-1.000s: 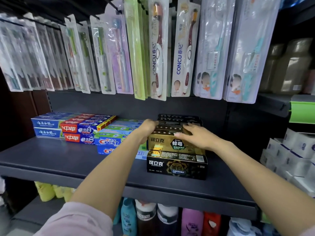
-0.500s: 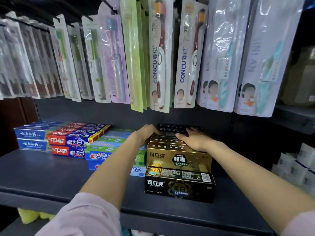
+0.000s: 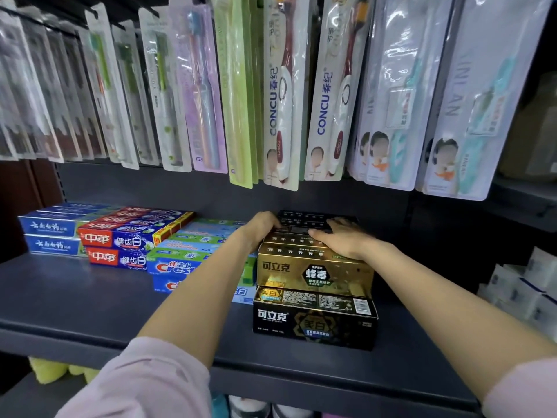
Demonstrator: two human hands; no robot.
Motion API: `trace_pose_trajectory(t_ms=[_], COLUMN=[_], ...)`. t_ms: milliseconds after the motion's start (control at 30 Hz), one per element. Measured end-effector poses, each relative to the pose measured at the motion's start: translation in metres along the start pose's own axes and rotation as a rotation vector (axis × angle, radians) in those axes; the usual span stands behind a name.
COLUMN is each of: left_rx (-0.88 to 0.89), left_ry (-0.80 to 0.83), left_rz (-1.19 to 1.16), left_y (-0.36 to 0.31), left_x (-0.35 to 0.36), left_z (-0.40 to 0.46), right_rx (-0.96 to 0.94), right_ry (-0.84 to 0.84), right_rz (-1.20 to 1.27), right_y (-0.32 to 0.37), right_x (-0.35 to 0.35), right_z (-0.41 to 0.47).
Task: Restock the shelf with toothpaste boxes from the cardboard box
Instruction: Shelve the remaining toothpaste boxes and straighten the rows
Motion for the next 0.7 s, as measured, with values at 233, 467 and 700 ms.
trace_pose_trajectory(t_ms=[233, 467, 700], left_rx=[0.342, 0.427, 0.503], left_ry=[-0.093, 0.153, 0.052], left_rz=[0.242, 0.951, 1.089], left_y=[-0.031, 0.004, 0.014], left_x=[-0.005, 0.023, 0.023], left_z=[-0.039, -0.099, -0.107], right_rx=[-0.134, -0.202, -0.082], right_ry=[-0.370, -0.220, -0.257], right_rz=[0.005, 0.030, 0.032], right_y=[0.015, 0.013, 0.011], right_x=[-0.037, -0.002, 0.013], right_z=[-0.069, -0.122, -0.128])
Point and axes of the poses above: each hand's wrist, its own z-axis towards the middle knuckle, its own x-axis out of the palm, y = z × x, the point moved 10 cm from there along z, towards the middle knuckle, and after that the axes turned 8 degrees about -z, right-handed, at the moved point
